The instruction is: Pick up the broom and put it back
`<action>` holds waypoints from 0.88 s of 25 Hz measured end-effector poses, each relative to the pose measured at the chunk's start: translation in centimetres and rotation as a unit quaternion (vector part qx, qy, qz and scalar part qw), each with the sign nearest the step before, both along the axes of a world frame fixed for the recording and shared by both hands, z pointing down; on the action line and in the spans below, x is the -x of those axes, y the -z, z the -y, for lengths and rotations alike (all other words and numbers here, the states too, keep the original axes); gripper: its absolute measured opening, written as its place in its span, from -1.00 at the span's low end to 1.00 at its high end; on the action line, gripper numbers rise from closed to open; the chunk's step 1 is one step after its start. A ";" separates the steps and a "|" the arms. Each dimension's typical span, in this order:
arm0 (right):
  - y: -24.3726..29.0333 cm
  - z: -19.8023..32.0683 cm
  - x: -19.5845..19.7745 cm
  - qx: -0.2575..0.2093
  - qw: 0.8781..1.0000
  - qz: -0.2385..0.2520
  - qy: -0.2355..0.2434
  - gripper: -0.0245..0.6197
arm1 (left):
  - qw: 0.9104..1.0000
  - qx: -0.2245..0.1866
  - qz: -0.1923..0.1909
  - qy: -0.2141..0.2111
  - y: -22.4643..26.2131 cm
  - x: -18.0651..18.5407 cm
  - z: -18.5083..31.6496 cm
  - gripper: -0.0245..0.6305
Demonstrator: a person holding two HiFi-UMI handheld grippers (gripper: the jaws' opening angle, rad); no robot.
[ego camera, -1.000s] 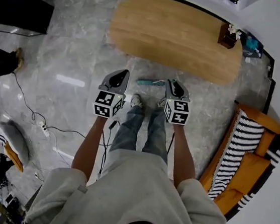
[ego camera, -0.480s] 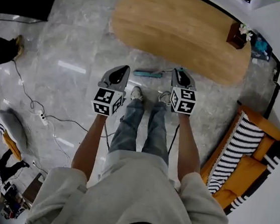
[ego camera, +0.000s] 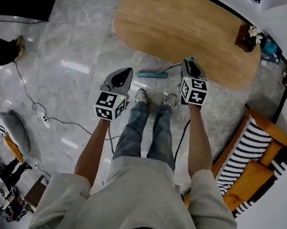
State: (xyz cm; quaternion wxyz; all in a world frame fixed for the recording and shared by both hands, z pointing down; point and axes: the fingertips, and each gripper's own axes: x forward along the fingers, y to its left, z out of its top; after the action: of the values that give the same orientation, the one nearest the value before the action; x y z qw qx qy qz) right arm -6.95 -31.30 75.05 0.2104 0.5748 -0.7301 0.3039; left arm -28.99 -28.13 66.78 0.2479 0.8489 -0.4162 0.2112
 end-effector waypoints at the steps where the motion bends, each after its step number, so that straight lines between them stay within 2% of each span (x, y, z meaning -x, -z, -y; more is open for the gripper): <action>1: -0.1 0.4 -0.2 0.001 1.000 0.000 0.000 -0.65 | 1.000 0.000 0.000 0.001 -0.1 0.1 0.1 -0.93; 12: -0.9 3.4 -0.8 0.005 1.000 -0.006 0.019 -0.64 | 1.000 0.000 -0.001 0.007 -0.4 0.5 0.5 -0.93; 22: -1.0 3.4 -1.2 0.000 1.000 -0.003 0.018 -0.59 | 1.000 0.003 -0.001 0.006 -0.7 -0.2 0.3 -0.93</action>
State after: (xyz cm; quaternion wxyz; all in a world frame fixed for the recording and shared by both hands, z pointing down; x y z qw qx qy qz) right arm -5.80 -34.68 76.10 0.2182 0.5625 -0.7396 0.2983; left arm -28.83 -28.41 67.53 0.2521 0.8458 -0.4205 0.2102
